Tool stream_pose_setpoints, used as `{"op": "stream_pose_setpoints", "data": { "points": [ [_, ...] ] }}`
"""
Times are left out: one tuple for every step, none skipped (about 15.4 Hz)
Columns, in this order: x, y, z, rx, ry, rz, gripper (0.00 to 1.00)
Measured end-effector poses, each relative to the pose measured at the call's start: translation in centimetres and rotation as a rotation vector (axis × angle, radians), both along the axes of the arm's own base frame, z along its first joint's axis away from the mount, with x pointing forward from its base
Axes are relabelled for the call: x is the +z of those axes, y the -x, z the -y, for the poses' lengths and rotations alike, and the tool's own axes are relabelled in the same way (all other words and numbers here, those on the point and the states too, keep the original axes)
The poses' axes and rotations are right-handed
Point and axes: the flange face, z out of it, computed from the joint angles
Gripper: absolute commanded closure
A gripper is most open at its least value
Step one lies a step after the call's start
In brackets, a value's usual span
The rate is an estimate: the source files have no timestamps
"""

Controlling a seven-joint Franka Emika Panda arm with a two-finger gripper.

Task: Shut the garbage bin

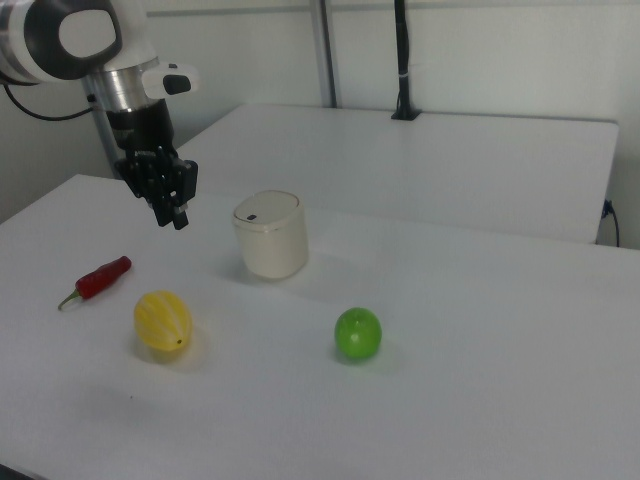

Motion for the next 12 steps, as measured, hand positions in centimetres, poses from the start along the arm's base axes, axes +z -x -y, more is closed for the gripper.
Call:
{"op": "stream_pose_setpoints", "data": {
  "points": [
    [-0.1,0.0,0.1,-0.002,0.001,-0.002,0.00],
    [-0.2,0.0,0.2,-0.004,0.001,-0.004,0.00],
    [-0.2,-0.1,0.3,-0.005,0.001,-0.005,0.00],
    [-0.3,-0.1,0.3,-0.005,0.001,-0.005,0.00],
    [-0.3,-0.1,0.3,-0.004,0.001,-0.005,0.00],
    [-0.3,-0.3,0.2,-0.004,0.001,0.005,0.00],
    [-0.2,-0.5,0.3,-0.003,0.000,0.020,0.00],
    [-0.1,-0.7,0.3,-0.003,-0.001,0.031,0.00],
    [-0.1,-0.8,0.3,-0.003,-0.001,0.035,0.00],
    [0.0,-0.9,0.3,-0.004,-0.001,0.036,0.00],
    [0.0,-1.0,0.4,-0.005,-0.001,0.038,0.00],
    [0.1,-1.1,0.4,-0.006,-0.001,0.040,0.00]
  ]
}}
